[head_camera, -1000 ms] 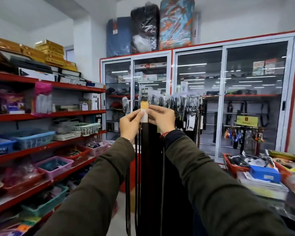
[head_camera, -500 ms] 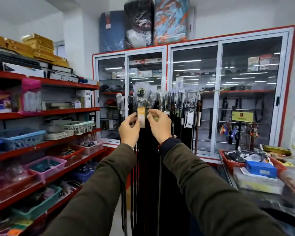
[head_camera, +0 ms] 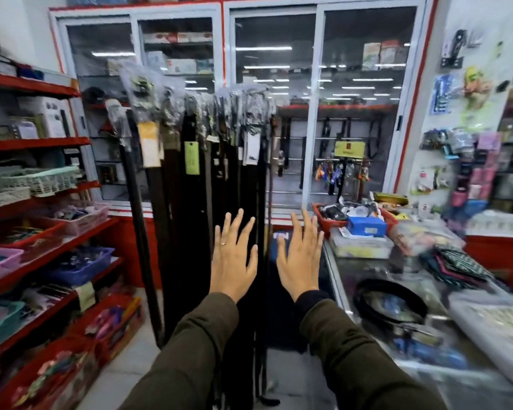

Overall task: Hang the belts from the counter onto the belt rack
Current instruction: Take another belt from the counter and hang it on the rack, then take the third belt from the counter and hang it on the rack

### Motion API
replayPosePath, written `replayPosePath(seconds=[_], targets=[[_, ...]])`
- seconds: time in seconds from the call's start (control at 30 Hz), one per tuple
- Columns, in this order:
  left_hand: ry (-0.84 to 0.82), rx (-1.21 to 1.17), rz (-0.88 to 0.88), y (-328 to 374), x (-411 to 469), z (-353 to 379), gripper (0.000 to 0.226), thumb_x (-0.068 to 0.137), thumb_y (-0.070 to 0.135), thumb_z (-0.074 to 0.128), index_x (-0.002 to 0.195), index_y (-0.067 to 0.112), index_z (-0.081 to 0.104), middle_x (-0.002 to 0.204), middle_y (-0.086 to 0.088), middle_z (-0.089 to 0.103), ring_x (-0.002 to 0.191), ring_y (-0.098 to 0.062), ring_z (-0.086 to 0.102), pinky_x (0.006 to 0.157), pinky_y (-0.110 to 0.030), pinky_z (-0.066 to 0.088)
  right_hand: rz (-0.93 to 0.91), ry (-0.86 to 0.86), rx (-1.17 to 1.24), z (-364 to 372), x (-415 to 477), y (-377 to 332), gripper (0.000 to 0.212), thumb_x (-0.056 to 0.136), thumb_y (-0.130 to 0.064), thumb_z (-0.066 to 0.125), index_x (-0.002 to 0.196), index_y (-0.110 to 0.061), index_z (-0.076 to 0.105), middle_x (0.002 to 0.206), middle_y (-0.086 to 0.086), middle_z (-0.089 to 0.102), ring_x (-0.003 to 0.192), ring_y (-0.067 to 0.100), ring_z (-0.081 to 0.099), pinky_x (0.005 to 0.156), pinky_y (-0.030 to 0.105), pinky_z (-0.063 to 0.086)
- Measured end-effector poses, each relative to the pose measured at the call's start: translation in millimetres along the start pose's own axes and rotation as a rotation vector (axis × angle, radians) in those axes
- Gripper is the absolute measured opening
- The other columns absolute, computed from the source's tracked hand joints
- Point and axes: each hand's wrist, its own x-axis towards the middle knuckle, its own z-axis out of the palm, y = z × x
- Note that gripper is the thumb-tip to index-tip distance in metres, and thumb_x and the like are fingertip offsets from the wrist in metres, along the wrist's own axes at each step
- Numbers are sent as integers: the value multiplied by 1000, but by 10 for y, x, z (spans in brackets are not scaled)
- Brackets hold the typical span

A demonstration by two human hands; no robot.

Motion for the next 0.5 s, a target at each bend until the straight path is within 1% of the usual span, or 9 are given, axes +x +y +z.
replayPosePath(seconds=[0.17, 0.23, 0.27, 0.33, 0.4, 0.47, 0.5], targets=[[-192, -54, 40, 426, -222, 761, 57, 101, 29, 43, 155, 23, 29, 168, 1, 17, 157, -23, 4, 128, -49, 10, 259, -27, -51, -130, -379, 873, 58, 99, -33, 40, 152, -15, 28, 163, 5, 13, 153, 26, 8, 123, 46, 7], [-269, -78, 63, 607, -292, 1046, 57, 102, 31, 41, 156, 24, 26, 168, 2, 13, 157, -22, 1, 128, -48, 7, 416, -18, -40, -201, -519, 1215, 57, 98, -31, 43, 151, -11, 30, 162, 10, 15, 151, 29, 13, 122, 46, 13], [-308, -91, 74, 711, -321, 1192, 56, 103, 32, 38, 157, 25, 23, 169, 3, 10, 157, -22, -2, 129, -47, 4, 504, 3, -10, -253, -576, 1373, 57, 98, -28, 45, 150, -9, 32, 161, 12, 16, 150, 31, 16, 121, 45, 17], [-400, -116, 100, 908, -372, 1479, 56, 105, 32, 34, 158, 25, 18, 170, 5, 5, 157, -20, -7, 129, -45, 1, 711, 49, 101, -349, -666, 1673, 55, 98, -20, 47, 148, -2, 32, 159, 18, 17, 147, 34, 22, 116, 36, 21], [-514, -146, 132, 1092, -409, 1732, 55, 107, 30, 31, 159, 24, 15, 170, 5, 4, 157, -18, -7, 129, -42, -3, 955, 74, 242, -418, -730, 1979, 53, 98, -11, 48, 147, 5, 32, 156, 24, 22, 143, 36, 27, 109, 28, 24], [-639, -191, 179, 1280, -398, 1992, 55, 107, 26, 31, 159, 22, 13, 169, 4, 8, 157, -18, -4, 129, -40, -3, 1158, 95, 370, -423, -791, 2322, 49, 96, -6, 47, 143, 6, 37, 151, 25, 34, 136, 38, 38, 100, 26, 32], [-700, -205, 208, 1372, -381, 2125, 55, 106, 23, 31, 159, 21, 13, 169, 4, 9, 157, -19, -1, 129, -40, -2, 1232, 101, 423, -408, -822, 2479, 45, 95, -5, 46, 139, 6, 42, 145, 25, 43, 128, 37, 46, 97, 30, 36]])
